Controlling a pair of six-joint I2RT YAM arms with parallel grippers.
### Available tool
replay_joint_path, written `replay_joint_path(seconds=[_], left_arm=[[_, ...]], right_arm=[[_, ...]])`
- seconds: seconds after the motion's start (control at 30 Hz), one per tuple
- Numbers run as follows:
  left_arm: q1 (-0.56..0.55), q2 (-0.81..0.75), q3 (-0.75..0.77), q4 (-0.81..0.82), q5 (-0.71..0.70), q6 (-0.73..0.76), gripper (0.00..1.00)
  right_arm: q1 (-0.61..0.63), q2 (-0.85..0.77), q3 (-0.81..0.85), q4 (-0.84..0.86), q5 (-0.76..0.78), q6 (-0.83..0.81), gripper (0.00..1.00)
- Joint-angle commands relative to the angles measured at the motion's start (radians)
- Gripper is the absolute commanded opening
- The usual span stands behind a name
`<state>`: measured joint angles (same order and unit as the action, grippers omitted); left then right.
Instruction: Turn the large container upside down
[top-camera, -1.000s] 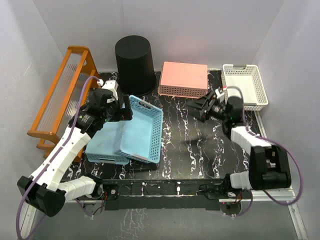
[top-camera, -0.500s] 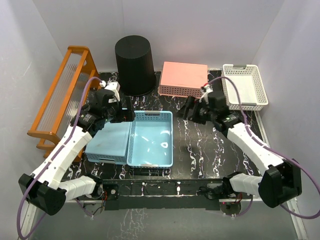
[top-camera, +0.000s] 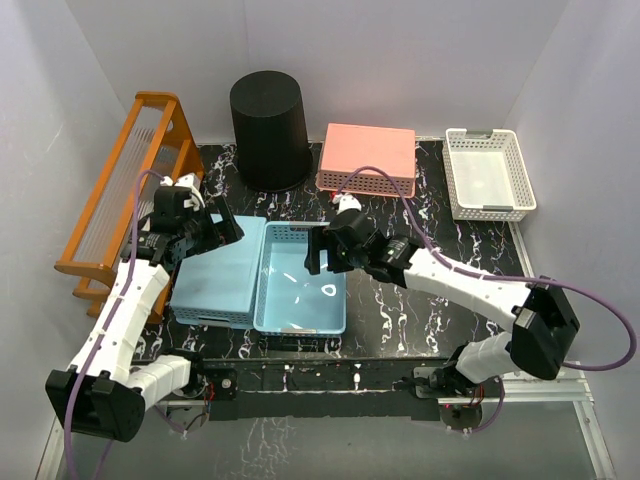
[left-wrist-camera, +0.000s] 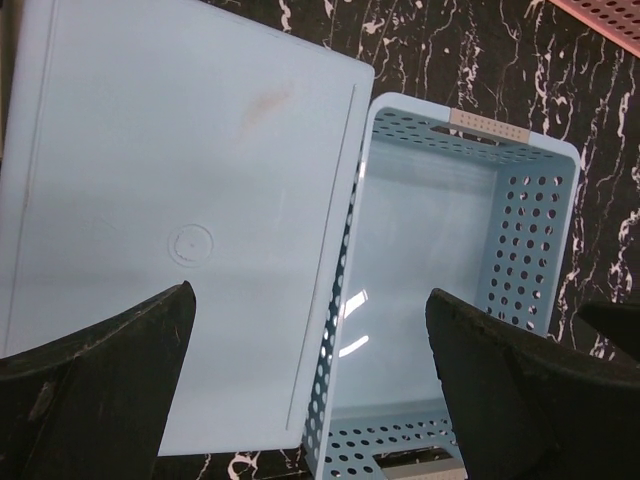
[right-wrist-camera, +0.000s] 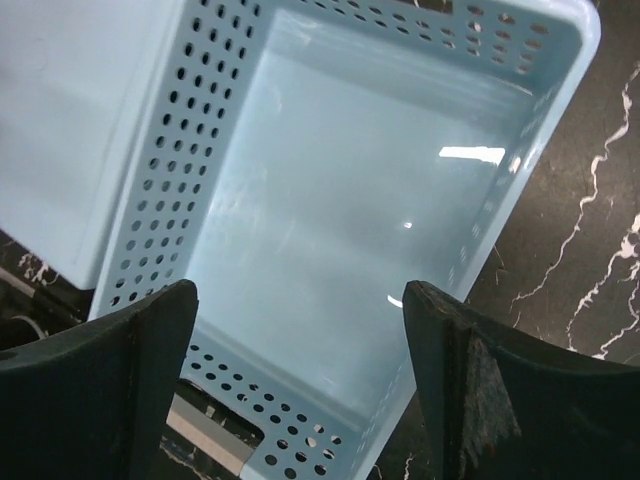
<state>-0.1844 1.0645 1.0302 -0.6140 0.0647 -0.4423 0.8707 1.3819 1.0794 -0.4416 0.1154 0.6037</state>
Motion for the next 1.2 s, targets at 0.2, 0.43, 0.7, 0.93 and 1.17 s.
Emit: replay_joint_path(seconds=[0.2, 0.43, 0.7, 0.93, 1.17], left_arm=[[0.014, -0.048, -0.005, 0.025, 0.117, 0.011, 0.99], [0.014, -0.052, -0.006, 0.018, 0.109, 0.026, 0.99], [0.014, -0.044, -0.003, 0.032, 0.117, 0.044, 0.99], [0.014, -0.018, 0.023, 0.036, 0.138, 0.046, 0.99], [0.014, 0.002, 0.037, 0.018, 0.095, 0.041, 0.99]], right_arm=[[-0.033, 0.009, -0.149, 0.081, 0.07, 0.017, 0.36], [-0.177, -0.027, -0.248, 0.086, 0.019, -0.001, 0.34], [-0.29, -0.063, -0.363, 0.16, -0.099, -0.031, 0.34], [-0.293, -0.139, -0.295, 0.142, -0.183, -0.017, 0.64], [-0.113, -0.112, -0.167, 0.183, -0.152, 0.033, 0.87]])
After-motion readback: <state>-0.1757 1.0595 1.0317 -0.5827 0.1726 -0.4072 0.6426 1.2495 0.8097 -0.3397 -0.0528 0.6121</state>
